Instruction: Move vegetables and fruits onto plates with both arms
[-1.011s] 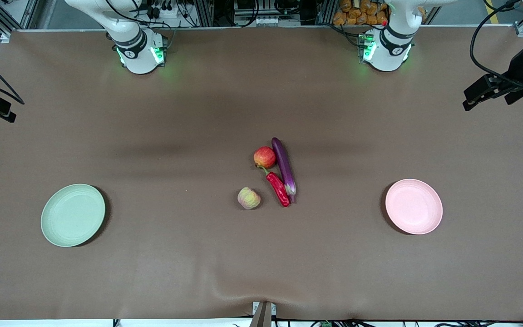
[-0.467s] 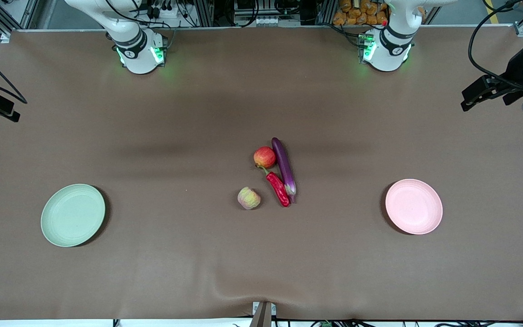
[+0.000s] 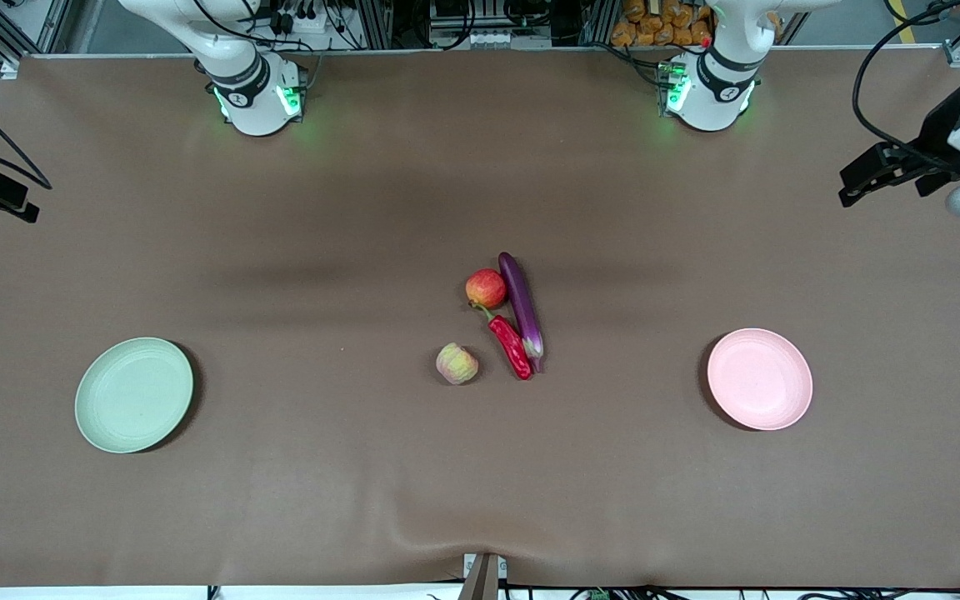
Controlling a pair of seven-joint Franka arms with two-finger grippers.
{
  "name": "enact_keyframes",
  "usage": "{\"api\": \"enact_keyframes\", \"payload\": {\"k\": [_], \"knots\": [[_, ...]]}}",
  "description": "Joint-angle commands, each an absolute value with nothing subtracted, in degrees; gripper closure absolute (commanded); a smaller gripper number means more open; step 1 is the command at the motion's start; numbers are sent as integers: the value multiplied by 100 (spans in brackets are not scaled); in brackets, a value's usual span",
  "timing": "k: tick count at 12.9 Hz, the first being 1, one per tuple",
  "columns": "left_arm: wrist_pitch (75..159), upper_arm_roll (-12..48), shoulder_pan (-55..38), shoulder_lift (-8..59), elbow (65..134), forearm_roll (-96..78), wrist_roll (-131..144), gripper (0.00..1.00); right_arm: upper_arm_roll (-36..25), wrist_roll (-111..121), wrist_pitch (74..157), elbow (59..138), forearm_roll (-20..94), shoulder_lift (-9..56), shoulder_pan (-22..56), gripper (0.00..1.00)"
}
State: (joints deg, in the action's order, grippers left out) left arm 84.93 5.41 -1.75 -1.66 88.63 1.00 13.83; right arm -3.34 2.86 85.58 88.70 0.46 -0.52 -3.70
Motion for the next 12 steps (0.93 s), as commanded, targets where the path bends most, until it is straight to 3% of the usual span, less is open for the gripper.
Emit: {"api": "enact_keyframes", "payload": {"k": [1,7,12], "knots": [[8533,694,-325,183,8736,150,1494,0,-308,229,8446,8710,158,18,-430,0],[9965,1730,-404,1245,9158,193,3406,0,-308,237,8438,8719,237,26,-545,0],[11230,1758,-1553,2467,9123,877,5323,0,-308,255,8438,8727,237,26,-571,0]]}}
